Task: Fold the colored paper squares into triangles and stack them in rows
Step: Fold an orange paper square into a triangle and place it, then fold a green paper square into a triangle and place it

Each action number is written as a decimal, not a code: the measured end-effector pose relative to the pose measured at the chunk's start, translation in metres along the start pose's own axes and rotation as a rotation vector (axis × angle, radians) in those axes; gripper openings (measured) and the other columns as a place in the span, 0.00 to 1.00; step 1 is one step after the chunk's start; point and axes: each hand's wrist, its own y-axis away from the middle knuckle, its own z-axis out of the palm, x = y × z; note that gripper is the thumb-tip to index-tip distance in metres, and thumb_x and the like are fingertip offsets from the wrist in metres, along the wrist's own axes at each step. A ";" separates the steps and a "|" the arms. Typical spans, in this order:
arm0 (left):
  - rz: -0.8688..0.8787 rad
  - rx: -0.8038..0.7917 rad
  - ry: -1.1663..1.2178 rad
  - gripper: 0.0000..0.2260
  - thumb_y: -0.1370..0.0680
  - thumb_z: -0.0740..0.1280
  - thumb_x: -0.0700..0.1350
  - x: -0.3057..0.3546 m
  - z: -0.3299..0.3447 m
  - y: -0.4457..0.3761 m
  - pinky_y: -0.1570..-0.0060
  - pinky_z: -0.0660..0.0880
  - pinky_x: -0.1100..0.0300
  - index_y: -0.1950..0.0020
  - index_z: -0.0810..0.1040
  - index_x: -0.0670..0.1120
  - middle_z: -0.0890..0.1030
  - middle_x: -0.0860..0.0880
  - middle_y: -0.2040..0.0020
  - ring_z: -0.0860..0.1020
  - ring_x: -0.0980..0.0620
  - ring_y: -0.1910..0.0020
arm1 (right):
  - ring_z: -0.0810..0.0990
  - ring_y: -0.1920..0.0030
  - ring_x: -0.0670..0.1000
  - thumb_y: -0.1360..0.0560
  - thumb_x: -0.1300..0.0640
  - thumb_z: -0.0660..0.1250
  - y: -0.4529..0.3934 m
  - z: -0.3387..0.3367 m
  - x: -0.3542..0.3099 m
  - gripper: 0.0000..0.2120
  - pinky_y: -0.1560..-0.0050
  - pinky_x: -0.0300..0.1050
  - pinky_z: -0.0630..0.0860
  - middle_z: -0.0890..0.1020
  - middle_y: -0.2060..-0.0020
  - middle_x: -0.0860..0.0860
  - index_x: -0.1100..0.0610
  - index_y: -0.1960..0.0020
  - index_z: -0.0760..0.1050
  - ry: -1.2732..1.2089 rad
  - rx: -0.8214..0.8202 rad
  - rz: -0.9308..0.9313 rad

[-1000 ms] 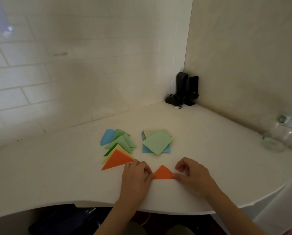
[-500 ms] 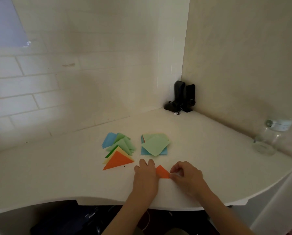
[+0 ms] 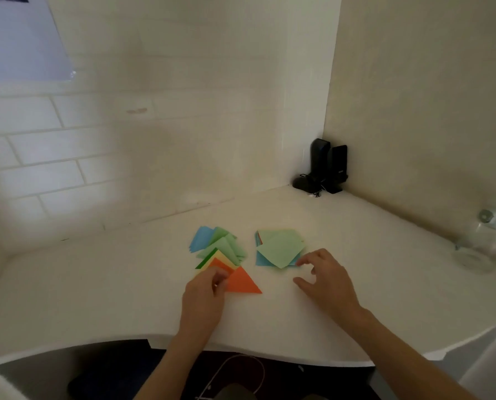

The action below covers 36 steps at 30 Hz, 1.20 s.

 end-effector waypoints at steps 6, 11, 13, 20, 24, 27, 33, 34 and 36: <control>-0.016 0.081 -0.151 0.07 0.25 0.67 0.42 -0.032 -0.018 -0.006 0.61 0.70 0.62 0.56 0.76 0.55 0.77 0.60 0.61 0.74 0.56 0.60 | 0.77 0.52 0.50 0.32 0.53 0.73 -0.021 0.029 -0.010 0.13 0.52 0.48 0.74 0.75 0.49 0.47 0.49 0.49 0.79 0.032 0.023 0.004; 0.026 0.156 -0.268 0.07 0.29 0.72 0.42 -0.040 -0.019 -0.010 0.62 0.69 0.57 0.58 0.78 0.53 0.79 0.57 0.61 0.71 0.54 0.62 | 0.77 0.56 0.52 0.31 0.54 0.72 -0.026 0.041 -0.010 0.04 0.58 0.49 0.74 0.77 0.54 0.48 0.50 0.56 0.81 0.061 0.106 -0.018; 0.061 0.172 -0.330 0.09 0.32 0.75 0.40 -0.043 -0.017 -0.011 0.64 0.66 0.58 0.60 0.78 0.52 0.78 0.55 0.63 0.71 0.53 0.64 | 0.77 0.57 0.51 0.31 0.54 0.72 -0.025 0.042 -0.009 0.02 0.60 0.49 0.74 0.77 0.56 0.47 0.49 0.57 0.81 0.075 0.139 -0.042; 0.174 0.209 -0.225 0.09 0.31 0.72 0.35 -0.024 -0.006 -0.010 0.62 0.68 0.60 0.59 0.77 0.49 0.74 0.54 0.60 0.68 0.53 0.61 | 0.77 0.60 0.52 0.34 0.57 0.75 -0.006 0.012 0.001 0.06 0.63 0.47 0.71 0.78 0.59 0.47 0.49 0.60 0.80 0.216 0.243 -0.184; 0.362 0.062 -0.032 0.09 0.28 0.68 0.35 0.015 0.018 0.000 0.53 0.69 0.67 0.54 0.76 0.50 0.73 0.56 0.54 0.70 0.60 0.53 | 0.77 0.60 0.51 0.36 0.56 0.77 0.023 -0.005 0.002 0.07 0.62 0.45 0.67 0.78 0.59 0.46 0.48 0.62 0.80 0.285 0.236 -0.241; 0.504 -0.107 -0.009 0.08 0.25 0.65 0.40 0.036 0.040 0.009 0.47 0.66 0.68 0.49 0.77 0.49 0.75 0.54 0.50 0.70 0.59 0.48 | 0.77 0.59 0.49 0.36 0.53 0.75 0.039 -0.007 0.005 0.06 0.61 0.43 0.63 0.77 0.60 0.44 0.47 0.62 0.79 0.308 0.208 -0.253; 0.490 -0.268 -0.018 0.12 0.28 0.60 0.50 0.038 0.070 0.015 0.46 0.68 0.59 0.48 0.77 0.49 0.78 0.53 0.49 0.71 0.56 0.47 | 0.71 0.59 0.43 0.31 0.44 0.59 0.049 -0.001 0.014 0.10 0.61 0.43 0.58 0.77 0.62 0.40 0.45 0.64 0.77 0.308 0.183 -0.282; 0.485 -0.275 -0.026 0.11 0.28 0.61 0.51 0.036 0.072 0.014 0.47 0.68 0.58 0.50 0.78 0.48 0.78 0.53 0.50 0.72 0.55 0.49 | 0.70 0.59 0.42 0.31 0.44 0.59 0.049 -0.002 0.014 0.10 0.60 0.43 0.58 0.77 0.63 0.40 0.45 0.64 0.77 0.288 0.172 -0.273; 0.480 -0.272 -0.023 0.09 0.28 0.63 0.51 0.033 0.074 0.013 0.49 0.69 0.58 0.54 0.78 0.48 0.79 0.53 0.53 0.73 0.54 0.51 | 0.71 0.59 0.41 0.30 0.44 0.59 0.047 -0.001 0.016 0.10 0.60 0.41 0.61 0.77 0.62 0.39 0.44 0.62 0.77 0.227 0.133 -0.249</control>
